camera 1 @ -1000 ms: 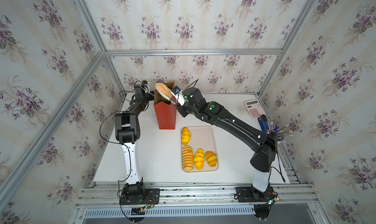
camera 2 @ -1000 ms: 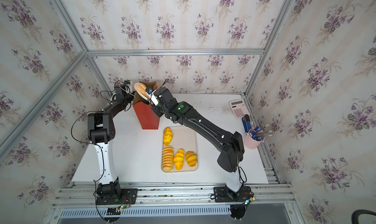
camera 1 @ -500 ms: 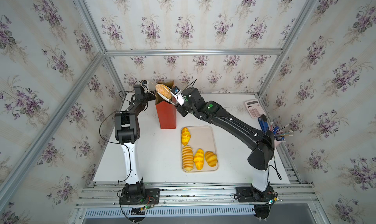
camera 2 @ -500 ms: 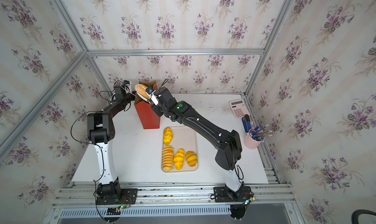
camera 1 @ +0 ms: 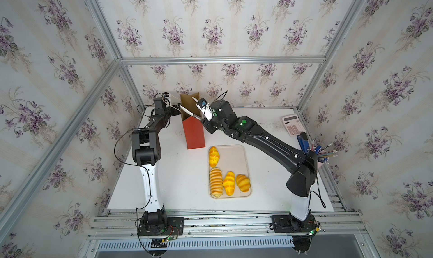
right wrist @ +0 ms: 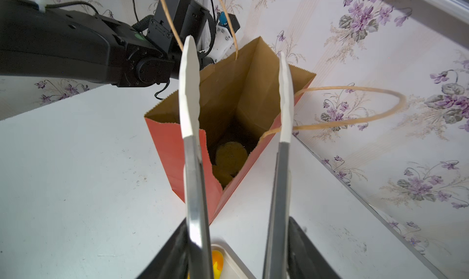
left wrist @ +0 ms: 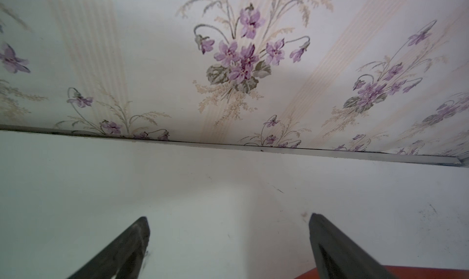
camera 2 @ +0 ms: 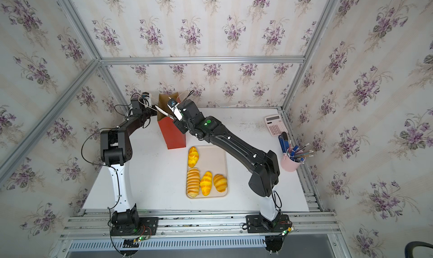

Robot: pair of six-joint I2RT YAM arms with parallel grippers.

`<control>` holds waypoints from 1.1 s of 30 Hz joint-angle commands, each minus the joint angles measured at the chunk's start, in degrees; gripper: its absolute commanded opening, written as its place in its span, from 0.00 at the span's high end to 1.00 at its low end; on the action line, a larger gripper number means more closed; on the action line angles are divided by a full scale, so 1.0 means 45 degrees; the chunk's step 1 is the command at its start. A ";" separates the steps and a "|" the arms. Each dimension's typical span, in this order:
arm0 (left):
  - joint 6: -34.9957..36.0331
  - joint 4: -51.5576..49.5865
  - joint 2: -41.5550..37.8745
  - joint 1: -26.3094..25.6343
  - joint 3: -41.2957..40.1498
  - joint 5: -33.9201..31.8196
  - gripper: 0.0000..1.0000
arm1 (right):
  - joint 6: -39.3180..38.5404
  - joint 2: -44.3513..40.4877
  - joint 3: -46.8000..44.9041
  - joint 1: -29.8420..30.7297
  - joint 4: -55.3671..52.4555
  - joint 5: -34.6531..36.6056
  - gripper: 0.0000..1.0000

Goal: Pack bread into a paper bag
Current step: Place the fake bread in the paper bag, then pick up the fake bread from the plate.

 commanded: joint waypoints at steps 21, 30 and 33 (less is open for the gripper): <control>-0.0223 0.0241 -0.0286 0.0071 -0.0106 0.0124 0.00 | 0.6648 -0.6977 -0.8659 0.2781 -0.2636 0.4204 0.46; -0.0359 0.0357 -0.0472 0.0059 -0.0426 0.0375 0.01 | 0.7132 -0.5684 -1.0193 0.2775 -0.1198 0.2739 0.46; -0.0324 0.0332 -0.0532 0.0068 -0.0442 0.0376 0.01 | 0.7225 -0.5285 -1.0499 0.2763 -0.0526 0.2101 0.46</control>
